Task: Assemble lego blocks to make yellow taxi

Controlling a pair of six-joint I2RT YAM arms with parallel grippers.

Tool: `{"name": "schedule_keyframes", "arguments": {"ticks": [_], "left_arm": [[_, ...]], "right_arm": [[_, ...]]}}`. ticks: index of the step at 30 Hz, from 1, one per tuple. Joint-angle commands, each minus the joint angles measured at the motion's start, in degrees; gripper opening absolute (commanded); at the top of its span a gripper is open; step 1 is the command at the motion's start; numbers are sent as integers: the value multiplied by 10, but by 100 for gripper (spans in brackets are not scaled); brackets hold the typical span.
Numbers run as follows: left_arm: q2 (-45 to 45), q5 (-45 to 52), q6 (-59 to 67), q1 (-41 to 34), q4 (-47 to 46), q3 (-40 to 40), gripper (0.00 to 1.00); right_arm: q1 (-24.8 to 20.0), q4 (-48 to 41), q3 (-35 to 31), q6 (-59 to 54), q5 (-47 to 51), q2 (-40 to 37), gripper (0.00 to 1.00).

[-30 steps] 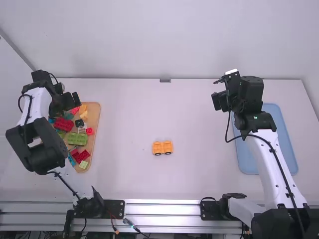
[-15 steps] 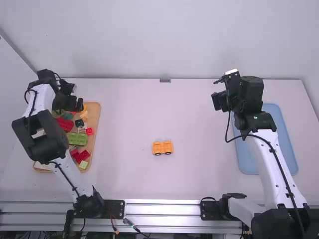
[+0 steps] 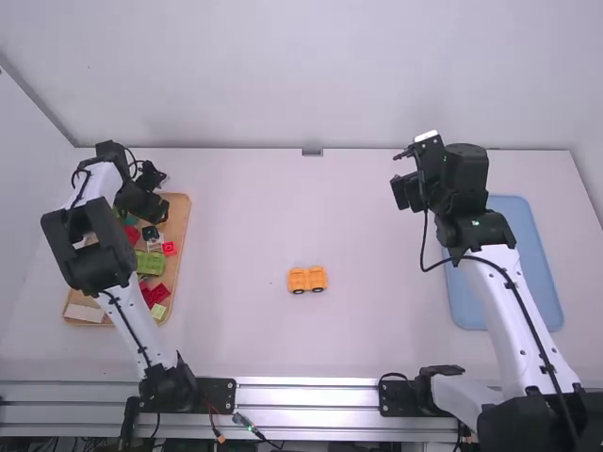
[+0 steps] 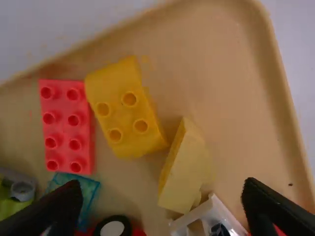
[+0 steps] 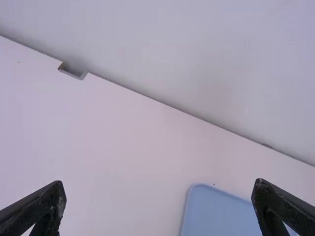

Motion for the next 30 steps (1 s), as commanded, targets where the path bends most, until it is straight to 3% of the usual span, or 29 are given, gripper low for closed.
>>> {"name": "schedule_keyframes", "arguments": {"ticks": [1, 15, 22, 30], "left_arm": [[5, -15, -5, -2, -6, 3, 80], [5, -21, -21, 0, 11, -48, 66], [5, -20, -21, -3, 55, -77, 65], [5, 34, 43, -2, 81, -103, 56]], "right_arm": [[7, 7, 22, 2, 1, 3, 99], [4, 8, 22, 3, 1, 3, 99], [14, 10, 22, 2, 1, 3, 99], [12, 10, 22, 3, 1, 3, 99]]}}
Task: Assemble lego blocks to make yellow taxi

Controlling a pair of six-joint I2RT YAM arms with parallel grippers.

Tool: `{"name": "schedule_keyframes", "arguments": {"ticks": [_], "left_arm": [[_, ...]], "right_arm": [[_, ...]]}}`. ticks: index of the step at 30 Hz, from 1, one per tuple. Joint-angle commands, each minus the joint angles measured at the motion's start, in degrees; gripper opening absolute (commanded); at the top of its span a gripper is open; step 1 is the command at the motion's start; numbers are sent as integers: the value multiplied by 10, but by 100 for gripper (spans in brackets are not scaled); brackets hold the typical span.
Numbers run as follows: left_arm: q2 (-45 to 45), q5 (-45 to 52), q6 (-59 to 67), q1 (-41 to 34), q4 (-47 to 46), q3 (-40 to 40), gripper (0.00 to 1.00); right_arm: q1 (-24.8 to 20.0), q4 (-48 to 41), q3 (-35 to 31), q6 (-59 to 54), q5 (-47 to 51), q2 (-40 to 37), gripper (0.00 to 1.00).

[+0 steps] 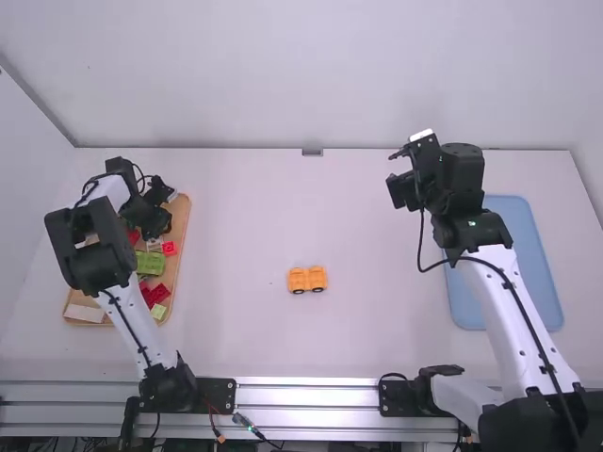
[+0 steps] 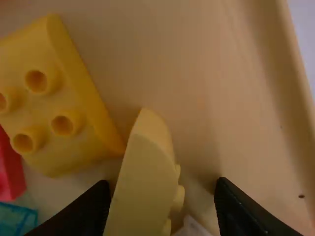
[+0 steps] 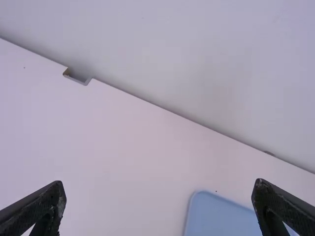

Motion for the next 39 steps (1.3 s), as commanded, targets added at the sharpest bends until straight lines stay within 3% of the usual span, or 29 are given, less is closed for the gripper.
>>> {"name": "schedule_keyframes", "arguments": {"ticks": [1, 9, 17, 25, 31, 39], "left_arm": [[4, 16, 20, -1, 4, -13, 54], [4, 16, 19, -2, 7, -11, 46], [4, -14, 29, -3, 2, -11, 46], [4, -14, 44, -3, 3, -11, 38], [4, -15, 54, -3, -1, -11, 20], [4, -14, 54, -2, -2, -11, 15]], "right_arm": [[0, 1, 22, 3, 0, 3, 99], [0, 0, 22, 3, 0, 3, 99], [0, 1, 22, 3, 0, 3, 99], [2, 1, 22, 3, -1, 3, 99], [2, 2, 22, 3, 0, 3, 99], [2, 1, 22, 3, -1, 3, 99]]}}
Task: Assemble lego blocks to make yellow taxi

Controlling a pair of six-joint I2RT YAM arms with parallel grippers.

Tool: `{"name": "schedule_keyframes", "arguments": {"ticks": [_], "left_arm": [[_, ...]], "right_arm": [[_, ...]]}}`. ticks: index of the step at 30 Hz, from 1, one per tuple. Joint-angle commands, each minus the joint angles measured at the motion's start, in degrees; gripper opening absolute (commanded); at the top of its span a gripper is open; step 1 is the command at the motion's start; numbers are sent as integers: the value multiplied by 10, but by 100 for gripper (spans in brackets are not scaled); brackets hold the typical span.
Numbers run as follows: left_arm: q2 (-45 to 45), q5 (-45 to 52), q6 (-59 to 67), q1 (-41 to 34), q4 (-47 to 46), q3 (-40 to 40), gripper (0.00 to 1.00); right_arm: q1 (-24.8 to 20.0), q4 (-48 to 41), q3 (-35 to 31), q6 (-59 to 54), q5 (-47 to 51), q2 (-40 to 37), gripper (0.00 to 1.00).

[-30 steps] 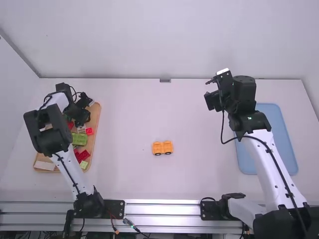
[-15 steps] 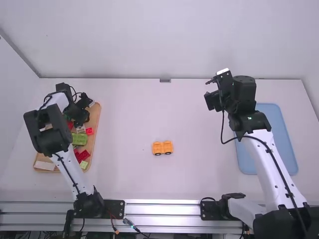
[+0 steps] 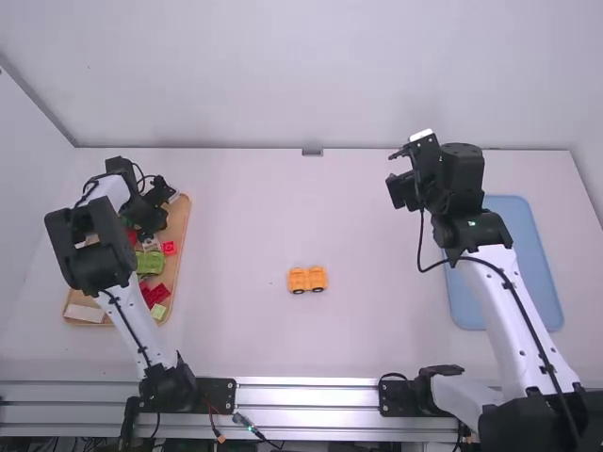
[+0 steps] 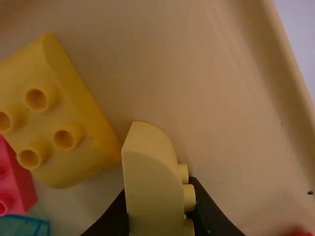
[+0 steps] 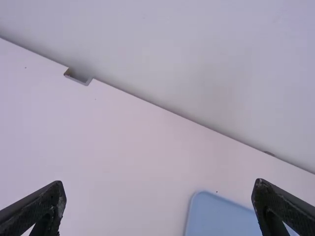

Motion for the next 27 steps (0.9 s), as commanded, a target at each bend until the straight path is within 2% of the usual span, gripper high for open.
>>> {"name": "schedule_keyframes", "arguments": {"ticks": [1, 7, 15, 22, 24, 27], "left_arm": [[4, -10, 8, 0, -6, -10, 11], [-7, -8, -1, 0, -52, 21, 2], [-54, -9, -181, 3, -46, 84, 2], [-113, 53, -191, -7, -56, 71, 2], [-132, 86, -171, -16, -54, 56, 2], [-172, 123, -156, -49, -1, 2, 2]], "right_arm": [[1, 1, 22, 3, 1, 3, 99], [11, 4, 22, 3, 1, 3, 99], [39, 32, 22, 19, 0, 3, 99], [50, 60, 22, 130, -6, 3, 99], [50, 59, 22, 153, -36, 6, 99], [40, 60, 22, 187, -97, 25, 99]]}}
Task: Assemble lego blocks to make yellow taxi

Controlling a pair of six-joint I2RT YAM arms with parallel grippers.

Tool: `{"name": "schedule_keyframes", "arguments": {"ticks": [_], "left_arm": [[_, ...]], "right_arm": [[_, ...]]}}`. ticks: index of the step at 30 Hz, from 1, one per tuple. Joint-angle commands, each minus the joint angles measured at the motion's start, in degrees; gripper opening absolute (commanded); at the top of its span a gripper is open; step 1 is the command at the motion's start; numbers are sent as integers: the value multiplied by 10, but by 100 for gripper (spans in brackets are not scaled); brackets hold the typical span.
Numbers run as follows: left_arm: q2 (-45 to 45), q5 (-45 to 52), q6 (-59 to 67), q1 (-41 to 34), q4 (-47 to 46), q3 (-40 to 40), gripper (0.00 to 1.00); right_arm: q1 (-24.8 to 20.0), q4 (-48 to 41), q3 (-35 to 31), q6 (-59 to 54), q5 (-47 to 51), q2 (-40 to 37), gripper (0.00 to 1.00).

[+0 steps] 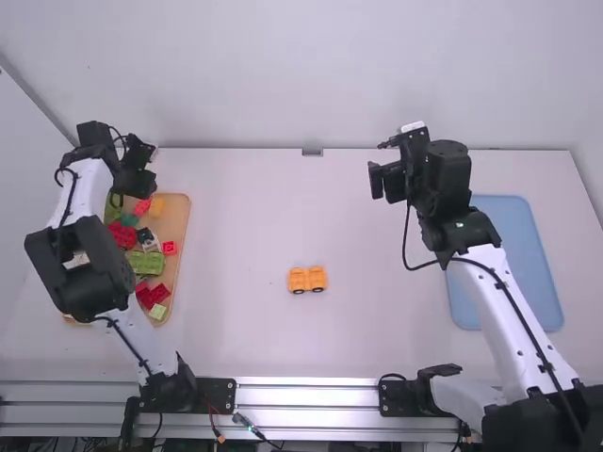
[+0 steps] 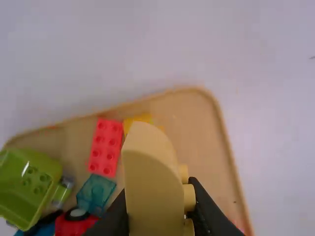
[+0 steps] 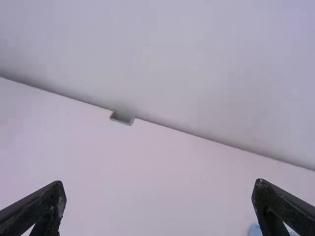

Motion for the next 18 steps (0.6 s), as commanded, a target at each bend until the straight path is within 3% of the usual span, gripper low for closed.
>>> {"name": "schedule_keyframes", "arguments": {"ticks": [1, 10, 18], "left_arm": [[-43, 50, 9, -45, 28, -53, 3], [-179, 19, 6, -193, 132, -229, 2], [-250, -100, -92, -384, 344, -401, 2]], "right_arm": [[-10, 0, 21, 68, -67, 28, 99], [-53, 51, 21, 136, -245, 138, 99], [-59, 66, 21, 117, -401, 221, 99]]}}
